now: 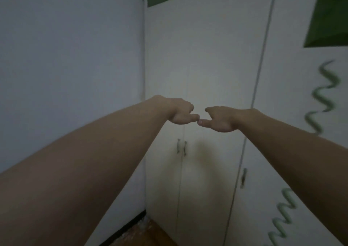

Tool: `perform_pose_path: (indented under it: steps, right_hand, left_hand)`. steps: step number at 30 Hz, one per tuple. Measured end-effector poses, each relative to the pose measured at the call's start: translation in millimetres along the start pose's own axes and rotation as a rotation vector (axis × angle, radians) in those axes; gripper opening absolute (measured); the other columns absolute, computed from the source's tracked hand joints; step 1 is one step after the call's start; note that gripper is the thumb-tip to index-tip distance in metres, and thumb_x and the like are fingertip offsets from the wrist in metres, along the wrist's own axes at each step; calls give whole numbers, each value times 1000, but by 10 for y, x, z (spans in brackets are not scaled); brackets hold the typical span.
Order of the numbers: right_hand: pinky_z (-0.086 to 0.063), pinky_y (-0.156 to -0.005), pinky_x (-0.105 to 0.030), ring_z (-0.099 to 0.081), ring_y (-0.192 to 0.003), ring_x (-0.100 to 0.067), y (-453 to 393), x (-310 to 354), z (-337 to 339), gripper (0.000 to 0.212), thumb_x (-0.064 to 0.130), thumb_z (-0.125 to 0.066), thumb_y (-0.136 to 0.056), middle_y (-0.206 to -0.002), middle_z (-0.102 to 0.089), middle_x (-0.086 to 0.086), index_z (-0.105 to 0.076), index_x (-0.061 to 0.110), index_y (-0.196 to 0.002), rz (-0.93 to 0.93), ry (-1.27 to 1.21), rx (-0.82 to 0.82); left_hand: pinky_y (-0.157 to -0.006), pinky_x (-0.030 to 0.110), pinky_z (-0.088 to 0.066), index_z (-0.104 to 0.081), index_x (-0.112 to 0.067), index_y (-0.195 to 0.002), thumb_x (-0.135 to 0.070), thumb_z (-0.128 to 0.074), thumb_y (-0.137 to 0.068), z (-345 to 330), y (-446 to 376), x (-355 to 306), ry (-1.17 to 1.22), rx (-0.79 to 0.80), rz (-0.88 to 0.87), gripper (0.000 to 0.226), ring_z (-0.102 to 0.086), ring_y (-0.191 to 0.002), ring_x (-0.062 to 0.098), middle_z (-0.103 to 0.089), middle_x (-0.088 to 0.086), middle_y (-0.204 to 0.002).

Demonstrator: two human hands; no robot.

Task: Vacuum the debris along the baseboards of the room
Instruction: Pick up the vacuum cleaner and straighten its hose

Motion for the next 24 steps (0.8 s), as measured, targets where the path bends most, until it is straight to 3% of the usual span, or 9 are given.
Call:
perform_pose_path:
  steps: [5, 9, 14, 19, 21, 24]
  right_hand:
    - [-27, -121, -38, -31, -153, -28, -308, 449, 39, 89, 67, -36, -102, -170, -26, -12, -16, 5, -164, 228, -51, -8]
    - [-27, -122, -41, -30, -153, -29, -444, 487, 2, 88, 66, -35, -102, -169, -27, -12, -18, 5, -163, 295, -86, -4]
    - [-27, -122, -42, -30, -153, -29, -414, 606, -136, 86, 66, -31, -103, -169, -26, -12, -21, 4, -162, 370, -93, 19]
    - [-30, -119, -37, -35, -150, -30, -540, 735, -370, 77, 58, -30, -107, -166, -33, -14, -26, 3, -160, 393, -126, -28]
    - [-30, -119, -38, -34, -151, -30, -628, 783, -608, 80, 60, -29, -106, -166, -32, -15, -25, 1, -160, 374, -147, -75]
    - [-27, -122, -39, -30, -153, -31, -693, 919, -1366, 80, 59, -29, -107, -168, -28, -15, -22, 1, -161, 364, -122, -82]
  left_hand:
    - [-117, 41, -33, -34, -8, -157, -56, -27, -108, -83, 262, 540, -8, 75, 281, 69, -38, -146, 31, -37, 14, -162]
    - [-117, 41, -32, -34, -7, -157, -56, -25, -108, -144, 419, 659, 7, 104, 400, 70, -37, -147, 30, -37, 14, -162]
    - [-120, 46, -27, -33, -10, -158, -58, -23, -108, -291, 596, 661, 2, 100, 472, 70, -34, -149, 30, -35, 13, -163]
    - [-120, 50, -25, -37, -12, -156, -58, -20, -107, -482, 437, 719, 15, -32, 457, 69, -36, -146, 31, -39, 15, -159]
    - [-118, 48, -28, -37, -11, -155, -58, -21, -107, -780, 397, 714, 46, -67, 437, 69, -40, -143, 32, -41, 14, -158]
    - [-120, 47, -27, -32, -11, -158, -60, -21, -106, -1617, 508, 832, -28, 18, 475, 72, -36, -147, 30, -37, 13, -162]
Point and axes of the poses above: each hand's wrist, its own y-axis away from the middle knuckle, its own z-axis out of the back of the hand, x = y × z, the point moved 7 cm from there along -y, towards the middle knuckle
